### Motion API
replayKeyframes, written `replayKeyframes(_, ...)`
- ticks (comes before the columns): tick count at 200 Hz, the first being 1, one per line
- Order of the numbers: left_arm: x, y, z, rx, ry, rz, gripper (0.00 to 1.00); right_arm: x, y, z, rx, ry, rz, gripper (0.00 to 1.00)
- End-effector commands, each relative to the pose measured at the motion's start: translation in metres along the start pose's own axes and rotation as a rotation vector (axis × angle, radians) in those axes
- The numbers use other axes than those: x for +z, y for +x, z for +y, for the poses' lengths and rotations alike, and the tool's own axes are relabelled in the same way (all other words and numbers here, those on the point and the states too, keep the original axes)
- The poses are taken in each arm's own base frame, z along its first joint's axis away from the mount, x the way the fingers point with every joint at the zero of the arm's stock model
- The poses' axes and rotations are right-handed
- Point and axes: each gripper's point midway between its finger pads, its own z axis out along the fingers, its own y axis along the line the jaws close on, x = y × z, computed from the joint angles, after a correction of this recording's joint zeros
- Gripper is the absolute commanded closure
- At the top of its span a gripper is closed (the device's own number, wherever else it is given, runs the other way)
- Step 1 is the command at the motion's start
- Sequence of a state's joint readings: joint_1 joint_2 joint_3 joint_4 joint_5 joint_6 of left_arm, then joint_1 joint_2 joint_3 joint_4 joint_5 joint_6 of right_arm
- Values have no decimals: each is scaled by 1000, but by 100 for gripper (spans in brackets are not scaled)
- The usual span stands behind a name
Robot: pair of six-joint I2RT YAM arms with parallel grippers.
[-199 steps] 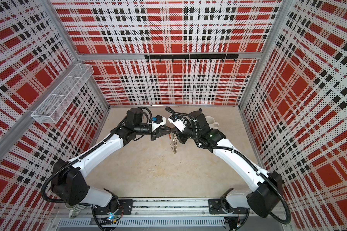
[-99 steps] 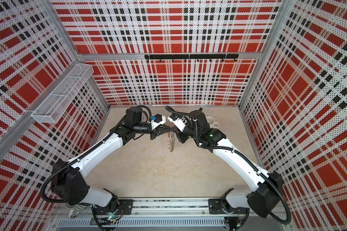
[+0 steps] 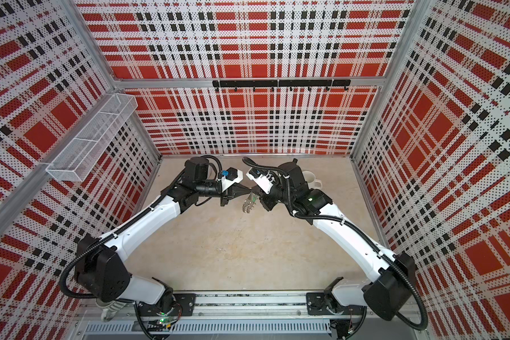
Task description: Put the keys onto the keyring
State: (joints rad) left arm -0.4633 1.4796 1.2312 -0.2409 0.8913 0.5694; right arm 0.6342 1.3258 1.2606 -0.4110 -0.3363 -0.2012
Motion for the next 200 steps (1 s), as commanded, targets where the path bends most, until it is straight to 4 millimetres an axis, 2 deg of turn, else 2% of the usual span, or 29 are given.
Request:
replayKeyframes(1, -3, -12, 4, 35, -8, -23, 100, -9, -28, 5, 47, -11, -116, 80)
replayKeyframes(6, -3, -12, 4, 31, -12, -23, 100, -11, -31, 6, 62, -16, -133, 64)
replayKeyframes(13, -3, -11, 5, 22, -18, -23, 100, -14, -35, 6, 91, -27, -159, 52)
replayKeyframes(24, -3, -10, 7, 6, -32, -30, 100, -22, -43, 5, 143, -49, -210, 44)
replayKeyframes(41, -7, -14, 11, -30, -70, -76, 100, -36, -52, -2, 259, -107, -306, 38)
replayKeyframes(57, -13, -24, 9, -47, -106, -169, 100, -51, -57, -10, 368, -178, -408, 37)
replayKeyframes(78, -28, -45, -3, -64, -127, -349, 100, -59, -59, -8, 444, -294, -476, 39)
replayKeyframes(101, -39, -58, -14, -95, -113, -468, 100, -57, -59, -1, 486, -390, -473, 42)
replayKeyframes(114, -39, -58, -14, -124, -105, -479, 100, -54, -60, 1, 492, -428, -469, 44)
replayKeyframes(139, -39, -62, -14, -162, -92, -500, 100, -48, -56, 1, 503, -442, -453, 46)
replayKeyframes(160, -44, -72, -17, -180, -75, -559, 100, -44, -53, 1, 511, -449, -448, 47)
replayKeyframes(200, -51, -86, -24, -240, -4, -669, 100, -45, -56, 2, 508, -461, -454, 56)
